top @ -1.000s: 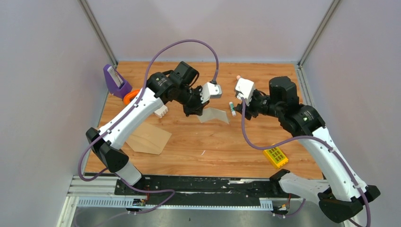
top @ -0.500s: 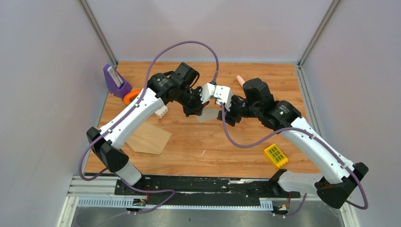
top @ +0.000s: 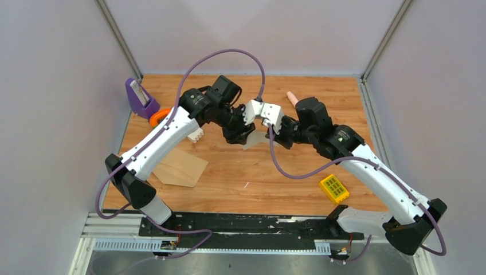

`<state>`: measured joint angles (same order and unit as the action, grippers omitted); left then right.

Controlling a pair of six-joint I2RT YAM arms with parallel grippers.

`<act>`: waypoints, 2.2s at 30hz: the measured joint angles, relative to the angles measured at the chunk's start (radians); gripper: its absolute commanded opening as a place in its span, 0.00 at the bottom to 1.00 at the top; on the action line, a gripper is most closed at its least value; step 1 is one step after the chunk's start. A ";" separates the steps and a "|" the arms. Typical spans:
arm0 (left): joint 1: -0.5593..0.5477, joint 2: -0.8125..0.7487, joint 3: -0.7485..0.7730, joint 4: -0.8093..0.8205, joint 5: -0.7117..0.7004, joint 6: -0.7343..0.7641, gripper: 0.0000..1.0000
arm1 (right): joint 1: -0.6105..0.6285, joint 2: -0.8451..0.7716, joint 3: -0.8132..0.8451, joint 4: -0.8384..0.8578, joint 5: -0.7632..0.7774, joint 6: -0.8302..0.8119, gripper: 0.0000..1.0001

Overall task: Place the letter into the envelope and seal it
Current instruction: Fold the letter.

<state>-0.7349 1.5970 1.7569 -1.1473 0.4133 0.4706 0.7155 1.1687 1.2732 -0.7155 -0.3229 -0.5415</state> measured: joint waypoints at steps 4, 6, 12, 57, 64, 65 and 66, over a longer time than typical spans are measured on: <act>0.036 -0.011 0.045 0.005 0.016 -0.021 0.99 | -0.046 -0.029 0.000 0.009 -0.026 0.030 0.00; 0.086 -0.039 0.069 0.023 0.036 -0.030 1.00 | -0.095 -0.046 0.001 0.018 -0.054 0.061 0.00; 0.244 -0.208 0.077 0.155 0.141 -0.099 1.00 | -0.303 -0.071 0.040 0.078 -0.262 0.262 0.00; 0.142 -0.113 0.013 0.253 0.378 -0.235 0.00 | -0.471 0.018 0.070 0.275 -0.803 0.602 0.87; 0.072 -0.110 0.032 0.140 0.272 -0.103 0.00 | -0.361 0.103 0.203 0.002 -0.669 0.306 0.75; 0.067 -0.110 0.032 0.127 0.262 -0.091 0.00 | -0.337 0.119 0.203 -0.029 -0.640 0.277 0.73; 0.063 -0.110 0.032 0.117 0.255 -0.080 0.00 | -0.319 0.134 0.203 -0.055 -0.614 0.253 0.71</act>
<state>-0.6720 1.4872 1.7893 -1.0298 0.6682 0.3901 0.3962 1.3022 1.4765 -0.7708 -0.9371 -0.2882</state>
